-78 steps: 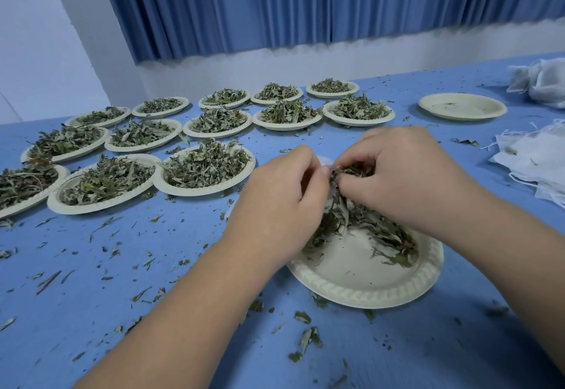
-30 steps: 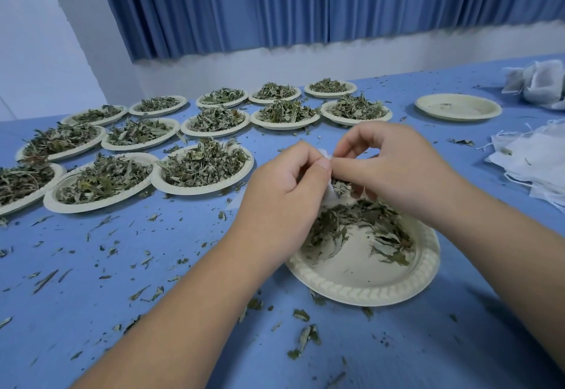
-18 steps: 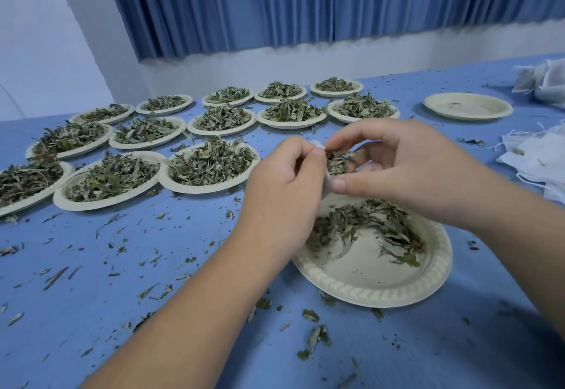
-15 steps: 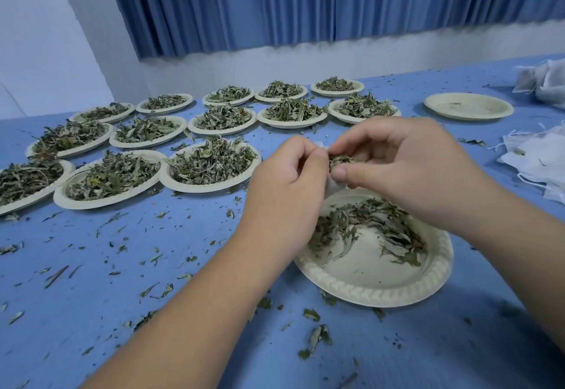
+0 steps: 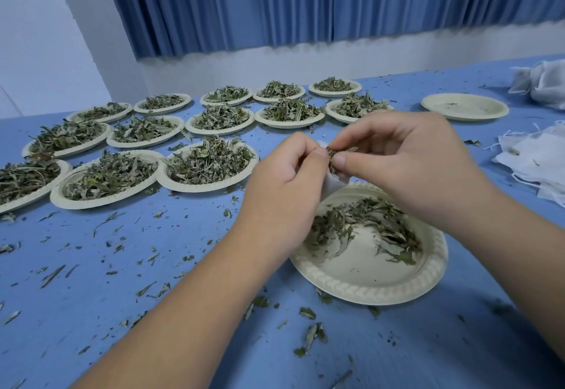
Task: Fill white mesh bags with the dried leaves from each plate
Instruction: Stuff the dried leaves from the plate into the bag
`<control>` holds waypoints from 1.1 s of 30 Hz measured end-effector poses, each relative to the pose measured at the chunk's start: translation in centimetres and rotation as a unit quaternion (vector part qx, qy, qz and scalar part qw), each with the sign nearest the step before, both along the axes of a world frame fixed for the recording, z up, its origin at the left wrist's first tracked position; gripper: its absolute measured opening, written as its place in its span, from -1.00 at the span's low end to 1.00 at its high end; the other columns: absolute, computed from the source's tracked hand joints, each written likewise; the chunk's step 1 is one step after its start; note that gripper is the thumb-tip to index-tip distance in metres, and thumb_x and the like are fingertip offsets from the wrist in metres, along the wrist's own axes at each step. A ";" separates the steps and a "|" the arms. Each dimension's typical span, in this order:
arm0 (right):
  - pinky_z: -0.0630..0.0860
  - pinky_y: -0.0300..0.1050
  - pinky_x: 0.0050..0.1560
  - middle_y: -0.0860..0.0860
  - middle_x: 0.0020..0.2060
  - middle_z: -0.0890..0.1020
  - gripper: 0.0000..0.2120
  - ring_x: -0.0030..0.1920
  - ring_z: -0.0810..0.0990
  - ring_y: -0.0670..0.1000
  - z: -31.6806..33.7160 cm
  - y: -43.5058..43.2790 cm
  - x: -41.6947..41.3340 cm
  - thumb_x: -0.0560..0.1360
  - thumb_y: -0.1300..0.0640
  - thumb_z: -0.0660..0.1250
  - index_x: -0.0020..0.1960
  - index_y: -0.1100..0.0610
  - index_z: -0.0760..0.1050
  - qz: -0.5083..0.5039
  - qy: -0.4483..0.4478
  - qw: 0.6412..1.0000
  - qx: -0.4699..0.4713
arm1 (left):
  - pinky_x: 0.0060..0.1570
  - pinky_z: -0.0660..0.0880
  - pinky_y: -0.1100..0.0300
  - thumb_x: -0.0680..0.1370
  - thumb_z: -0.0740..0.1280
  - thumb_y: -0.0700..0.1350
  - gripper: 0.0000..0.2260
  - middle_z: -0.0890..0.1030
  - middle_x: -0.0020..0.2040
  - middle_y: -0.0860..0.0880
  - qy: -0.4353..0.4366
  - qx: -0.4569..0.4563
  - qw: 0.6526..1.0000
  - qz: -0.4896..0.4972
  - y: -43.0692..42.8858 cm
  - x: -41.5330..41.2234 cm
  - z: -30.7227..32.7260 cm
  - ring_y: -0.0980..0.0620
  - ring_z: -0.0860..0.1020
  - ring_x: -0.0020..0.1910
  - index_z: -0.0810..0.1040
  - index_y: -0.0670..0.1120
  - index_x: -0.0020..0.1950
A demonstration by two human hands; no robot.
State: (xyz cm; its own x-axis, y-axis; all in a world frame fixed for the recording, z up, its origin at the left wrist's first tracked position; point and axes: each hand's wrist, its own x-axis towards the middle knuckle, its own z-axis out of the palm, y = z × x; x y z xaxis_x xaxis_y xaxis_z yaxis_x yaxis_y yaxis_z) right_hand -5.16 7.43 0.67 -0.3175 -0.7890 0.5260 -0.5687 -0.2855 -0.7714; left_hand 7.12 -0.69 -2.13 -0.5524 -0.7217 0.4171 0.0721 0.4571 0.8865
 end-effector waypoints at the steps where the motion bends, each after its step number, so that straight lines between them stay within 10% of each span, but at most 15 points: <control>1: 0.55 -0.25 -0.26 0.01 -0.37 0.65 -0.83 -0.37 0.63 -0.07 -0.1 0.0 0.1 0.36 0.36 0.47 -0.21 0.10 0.63 -0.008 0.005 1.000 0.003 | -0.29 0.36 0.07 0.48 0.22 0.00 -0.81 0.46 -0.47 0.14 -0.003 -0.006 1.000 -0.005 0.1 0.0 0.0 0.07 0.39 -0.40 0.46 0.07 -0.34; 7: 0.32 -0.52 -0.36 -0.25 -0.40 0.60 -0.84 -0.44 0.50 -0.29 -0.3 -0.1 0.3 0.36 0.24 0.48 -0.25 -0.01 0.65 -0.075 0.120 0.990 0.003 | -0.29 0.35 0.10 0.50 0.20 0.00 -0.78 0.47 -0.49 0.18 -0.018 -0.014 1.000 -0.021 0.1 0.1 0.0 0.13 0.38 -0.45 0.45 0.12 -0.36; 15: 0.42 -0.39 -0.38 -0.13 -0.49 0.56 -0.84 -0.46 0.50 -0.20 -0.5 -0.6 -0.4 0.30 0.33 0.43 -0.29 0.11 0.51 -0.011 -0.015 0.999 0.048 | -0.26 0.47 0.00 0.54 0.23 0.07 -0.77 0.60 -0.32 -0.07 -0.050 -0.099 0.993 -0.028 0.1 0.4 0.1 0.05 0.47 -0.36 0.51 -0.04 -0.21; 21: 0.31 -0.38 -0.52 -0.15 -0.55 0.46 -0.89 -0.55 0.37 -0.21 -1.4 -1.6 -1.1 0.29 0.26 0.32 -0.30 0.07 0.46 -0.074 -0.005 0.986 0.150 | -0.38 0.31 0.28 0.61 0.30 -0.08 -0.80 0.49 -0.46 0.20 -0.086 -0.113 0.988 -0.063 0.3 0.3 -0.2 0.22 0.36 -0.48 0.48 -0.03 -0.22; 26: 0.48 -0.31 -0.36 -0.11 -0.33 0.61 -0.68 -0.36 0.53 -0.17 0.2 -0.1 -2.9 0.27 -0.20 0.47 -0.12 0.01 0.59 -0.005 0.010 0.976 0.217 | -0.32 0.42 0.16 0.60 0.30 0.01 -0.78 0.59 -0.35 0.03 -0.087 -0.151 0.985 0.017 -0.2 0.7 0.1 0.10 0.49 -0.36 0.48 -0.01 -0.22; 33: 0.35 -0.26 -0.06 -0.54 0.04 0.34 -0.28 -0.03 0.35 -0.53 2.0 2.6 -5.0 0.08 -0.35 0.50 0.15 -0.60 0.24 0.076 0.281 0.850 0.439 | -0.32 0.37 0.47 0.62 0.26 -0.03 -0.75 0.61 -0.36 0.16 -0.077 -0.114 0.987 0.085 -0.9 1.2 0.4 0.26 0.52 -0.38 0.44 0.02 -0.27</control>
